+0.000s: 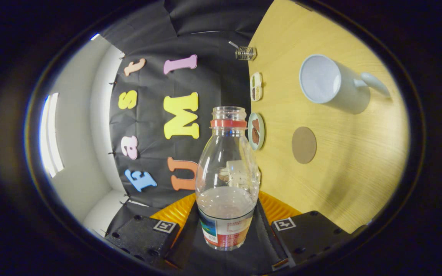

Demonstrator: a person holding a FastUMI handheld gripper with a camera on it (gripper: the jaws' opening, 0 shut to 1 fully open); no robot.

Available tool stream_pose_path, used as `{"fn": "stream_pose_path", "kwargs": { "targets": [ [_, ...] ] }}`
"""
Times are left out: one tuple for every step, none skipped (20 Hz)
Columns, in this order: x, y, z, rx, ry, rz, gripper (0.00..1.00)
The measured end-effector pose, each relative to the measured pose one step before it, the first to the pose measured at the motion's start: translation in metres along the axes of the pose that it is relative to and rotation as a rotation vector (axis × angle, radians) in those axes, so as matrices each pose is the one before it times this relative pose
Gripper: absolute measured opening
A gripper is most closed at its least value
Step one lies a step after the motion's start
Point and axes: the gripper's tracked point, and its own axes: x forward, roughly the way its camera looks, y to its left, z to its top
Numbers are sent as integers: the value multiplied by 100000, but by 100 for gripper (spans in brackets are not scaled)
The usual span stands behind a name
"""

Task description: Take the bottle from table, then pour the juice into the cup, finally place the bottle on the coaster

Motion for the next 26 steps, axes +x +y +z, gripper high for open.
{"fn": "stream_pose_path", "kwargs": {
  "targets": [
    [53, -40, 212, 809, -334, 111, 77],
    [-14, 104, 76, 1417, -218, 251, 77],
    [10, 124, 192, 1203, -108, 136, 77],
    [123, 41, 243, 618, -276, 154, 77],
    [40, 24, 150, 448, -432, 644, 77],
    [-73, 48, 87, 645, -199, 561, 77],
    [34, -20, 164, 1223, -153, 349, 77],
    [119, -145, 64, 1467, -351, -290, 77],
    [-41, -140, 123, 1641, -99, -745, 77],
    [-31, -27, -50, 1052, 477, -262, 77],
    [-107, 88, -152, 819, 624, 231, 77],
    [-66, 261, 122, 1216, 19, 904, 77],
    [-50, 248, 123, 1021, -192, 645, 77],
    [-93, 69, 249, 387, -409, 350, 77],
    [-221, 198, 157, 297, -187, 522, 77],
    [-28, 29, 49, 165, 194, 321, 77],
    [-4, -21, 7, -79, -4, 192, 77],
    [141, -47, -37, -43, 117, 28, 77],
    [121, -94, -85, 120, 126, -220, 77],
    [106, -136, 47, 322, 172, -649, 77],
    [-152, -148, -23, 749, 111, -268, 77],
    [46, -32, 88, 791, -136, -33, 77],
    [-71, 144, 211, 457, -350, 462, 77],
    [0, 16, 14, 214, -44, 267, 77],
    [1, -15, -59, 260, 234, -112, 77],
    [-21, -170, -117, -15, 186, -373, 77]
  ]
}}
